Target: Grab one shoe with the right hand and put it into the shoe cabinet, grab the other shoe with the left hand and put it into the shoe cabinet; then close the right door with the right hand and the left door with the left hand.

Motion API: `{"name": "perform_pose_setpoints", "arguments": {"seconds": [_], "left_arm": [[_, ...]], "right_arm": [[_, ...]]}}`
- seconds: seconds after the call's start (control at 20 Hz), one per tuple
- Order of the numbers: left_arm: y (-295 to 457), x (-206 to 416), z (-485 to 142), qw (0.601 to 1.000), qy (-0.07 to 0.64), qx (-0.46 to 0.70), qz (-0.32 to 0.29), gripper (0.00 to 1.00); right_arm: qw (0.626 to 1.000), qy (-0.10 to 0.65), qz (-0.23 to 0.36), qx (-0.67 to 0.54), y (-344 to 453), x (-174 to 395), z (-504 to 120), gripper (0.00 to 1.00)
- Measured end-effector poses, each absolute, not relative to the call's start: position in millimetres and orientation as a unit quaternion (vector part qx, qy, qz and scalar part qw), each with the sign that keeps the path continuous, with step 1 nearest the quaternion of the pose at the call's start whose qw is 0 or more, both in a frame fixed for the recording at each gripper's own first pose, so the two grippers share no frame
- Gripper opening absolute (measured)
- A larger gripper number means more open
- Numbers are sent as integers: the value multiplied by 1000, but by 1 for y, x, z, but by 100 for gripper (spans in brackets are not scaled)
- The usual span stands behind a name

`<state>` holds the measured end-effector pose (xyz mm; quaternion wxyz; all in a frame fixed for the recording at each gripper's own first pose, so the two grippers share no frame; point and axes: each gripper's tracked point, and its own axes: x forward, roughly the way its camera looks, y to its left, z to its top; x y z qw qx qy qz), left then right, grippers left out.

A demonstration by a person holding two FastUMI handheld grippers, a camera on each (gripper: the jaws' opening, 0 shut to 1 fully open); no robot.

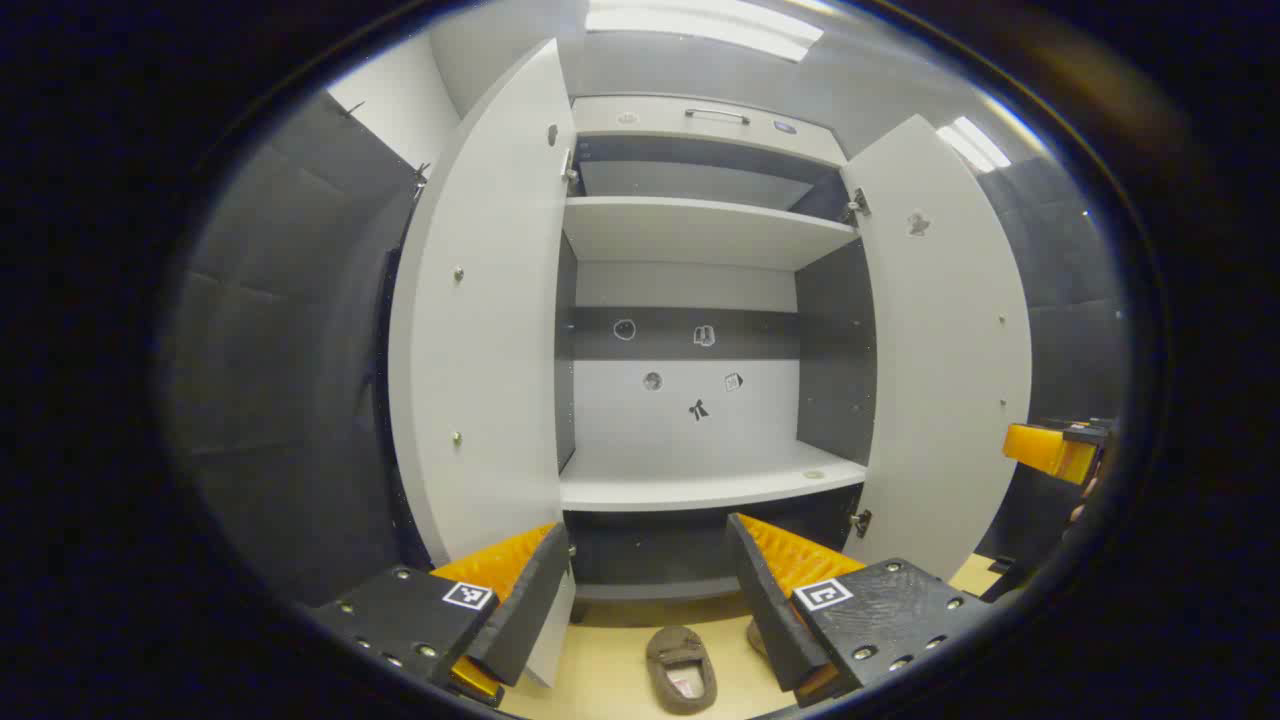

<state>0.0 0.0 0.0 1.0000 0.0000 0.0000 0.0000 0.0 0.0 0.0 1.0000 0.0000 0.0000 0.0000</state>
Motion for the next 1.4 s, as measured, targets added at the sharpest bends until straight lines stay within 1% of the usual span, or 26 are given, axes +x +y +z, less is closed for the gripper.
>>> {"name": "perform_pose_setpoints", "arguments": {"seconds": [0.2,0.25,0.3,0.4,0.45,0.5,0.55,0.65,0.75,0.8,0.85,0.9,1.05,1.1,1.15,1.2,1.25,1.3,1.35,1.4], "left_arm": [[4,-5,-1,1000,-3,-8,8,92],[5,-6,0,1000,-8,-8,12,96],[5,-7,3,1000,-14,-6,13,96],[6,-7,4,1000,-17,-8,17,89],[7,-8,2,1000,-16,-15,21,92],[8,-8,2,999,-14,-22,22,89],[11,-10,0,999,-14,-26,27,92],[15,-14,-1,999,-13,-22,30,92],[17,-16,-7,1000,-5,-13,28,92],[18,-18,-10,1000,0,-11,27,96],[19,-20,-12,1000,2,-10,27,92],[19,-22,-13,1000,4,-10,26,92],[19,-26,-15,1000,6,-8,20,92],[18,-28,-13,1000,6,-8,16,96],[17,-28,-14,1000,6,-7,11,96],[16,-29,-14,1000,6,-6,6,92],[14,-30,-17,1000,7,-4,1,96],[14,-29,-19,1000,12,-3,-1,92],[13,-30,-21,1000,14,-4,-2,96],[13,-31,-20,1000,14,-7,-5,92]], "right_arm": [[1000,3,3,5,4,1,-2,98],[1000,5,3,6,4,1,-3,98],[1000,6,2,8,3,1,-5,98],[1000,11,2,12,2,1,-9,98],[1000,14,3,13,2,2,-11,98],[1000,17,5,12,2,2,-13,98],[1000,20,7,10,3,3,-15,98],[1000,20,12,6,6,5,-15,98],[999,21,21,11,13,6,-17,98],[999,25,26,15,17,6,-20,98],[999,30,30,17,20,7,-23,98],[999,33,34,17,23,7,-25,98],[997,47,52,9,34,15,-28,98],[997,55,56,4,37,19,-29,98],[996,60,59,-1,40,23,-28,98],[996,62,62,-6,44,27,-28,98],[996,67,62,-9,48,31,-28,98],[995,72,65,-12,52,35,-30,98],[995,77,68,-15,57,38,-31,98],[994,83,71,-17,61,41,-34,98]]}}
